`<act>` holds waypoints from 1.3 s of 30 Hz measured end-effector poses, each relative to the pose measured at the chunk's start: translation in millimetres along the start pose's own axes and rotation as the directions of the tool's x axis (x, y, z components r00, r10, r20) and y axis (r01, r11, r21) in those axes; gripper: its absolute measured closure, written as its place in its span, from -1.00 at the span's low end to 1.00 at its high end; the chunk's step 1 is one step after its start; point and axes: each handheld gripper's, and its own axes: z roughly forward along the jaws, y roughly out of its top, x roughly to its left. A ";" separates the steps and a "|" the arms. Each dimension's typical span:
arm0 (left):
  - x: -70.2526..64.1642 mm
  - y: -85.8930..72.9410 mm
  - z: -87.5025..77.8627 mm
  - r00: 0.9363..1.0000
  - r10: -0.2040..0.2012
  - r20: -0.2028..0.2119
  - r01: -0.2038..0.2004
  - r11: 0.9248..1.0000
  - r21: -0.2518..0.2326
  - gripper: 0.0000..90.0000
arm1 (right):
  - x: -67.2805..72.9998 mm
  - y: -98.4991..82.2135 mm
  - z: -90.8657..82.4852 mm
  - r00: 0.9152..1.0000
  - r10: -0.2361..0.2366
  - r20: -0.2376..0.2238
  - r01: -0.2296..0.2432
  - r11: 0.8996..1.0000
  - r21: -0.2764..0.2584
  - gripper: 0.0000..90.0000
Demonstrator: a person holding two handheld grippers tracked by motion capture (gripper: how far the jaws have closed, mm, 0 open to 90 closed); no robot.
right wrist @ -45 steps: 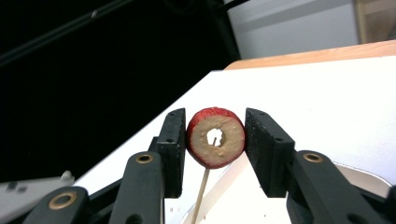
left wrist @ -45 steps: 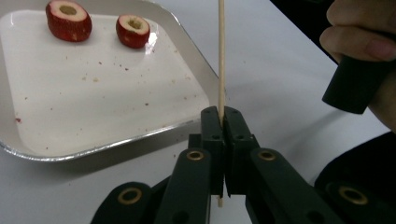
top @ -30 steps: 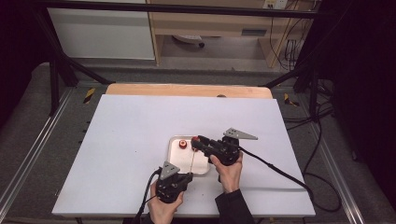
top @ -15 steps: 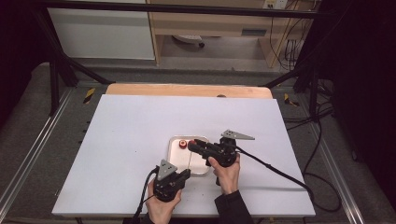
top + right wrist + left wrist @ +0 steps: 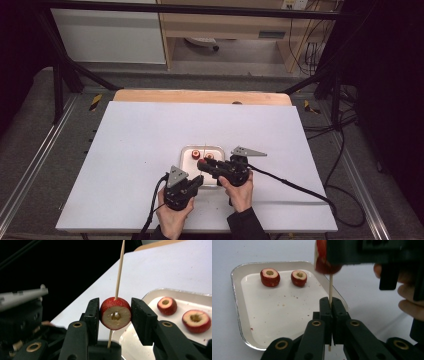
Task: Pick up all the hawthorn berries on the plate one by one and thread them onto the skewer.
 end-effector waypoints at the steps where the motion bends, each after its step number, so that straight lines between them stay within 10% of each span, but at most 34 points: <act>1: 0.3 1.5 -0.1 1.000 0.003 -0.004 -0.003 1.000 0.001 0.97 | 0.3 -1.9 0.8 1.000 -0.001 -0.001 0.001 1.000 0.004 0.34; 16: 6.3 0.4 0.3 0.999 0.043 -0.006 -0.043 0.999 0.017 0.96 | 1.3 -6.6 2.4 0.999 -0.048 0.009 0.048 0.998 0.028 0.30; 22: 21.7 -5.8 -9.4 0.998 0.056 -0.037 -0.055 0.998 0.035 0.96 | 0.6 8.4 -6.4 0.989 -0.125 0.073 0.123 0.992 0.038 -0.22; 28: 28.8 -9.2 -20.6 0.995 0.087 -0.046 -0.085 0.995 0.046 0.96 | -10.4 25.4 -5.4 0.966 -0.219 0.141 0.190 0.963 0.191 -0.60; 31: 30.8 -10.8 -25.5 0.993 0.106 -0.044 -0.103 0.993 0.054 0.96 | -16.9 33.6 2.3 0.933 -0.324 0.155 0.263 0.910 0.321 -0.68; 32: 30.8 -10.8 -25.5 0.993 0.106 -0.044 -0.103 0.993 0.054 0.96 | -16.9 33.6 2.3 0.933 -0.324 0.155 0.263 0.910 0.321 -0.68; 33: 32.5 -11.9 -26.7 0.993 0.108 -0.043 -0.105 0.993 0.059 0.96 | -20.0 37.2 6.0 0.913 -0.382 0.145 0.305 0.873 0.380 -0.70; 34: 32.5 -11.9 -26.7 0.993 0.108 -0.043 -0.105 0.993 0.059 0.96 | -20.0 37.2 6.0 0.913 -0.382 0.145 0.305 0.873 0.380 -0.70; 35: 34.3 -13.2 -27.1 0.994 0.104 -0.041 -0.102 0.993 0.060 0.96 | -21.5 40.6 9.6 0.885 -0.443 0.144 0.344 0.830 0.439 -0.70; 36: 34.3 -13.2 -27.1 0.994 0.104 -0.041 -0.102 0.993 0.060 0.96 | -21.5 40.6 9.6 0.885 -0.443 0.144 0.344 0.830 0.439 -0.70; 37: 36.2 -14.1 -27.4 0.994 0.101 -0.038 -0.098 0.993 0.064 0.96 | -22.9 44.3 13.5 0.869 -0.479 0.125 0.367 0.793 0.487 -0.70; 38: 36.2 -14.1 -27.4 0.994 0.101 -0.038 -0.098 0.993 0.064 0.96 | -22.9 44.3 13.5 0.869 -0.479 0.125 0.367 0.793 0.487 -0.70; 39: 36.9 -14.7 -27.1 0.994 0.104 -0.037 -0.101 0.993 0.063 0.96 | -24.4 48.2 18.2 0.849 -0.518 0.103 0.390 0.747 0.538 -0.69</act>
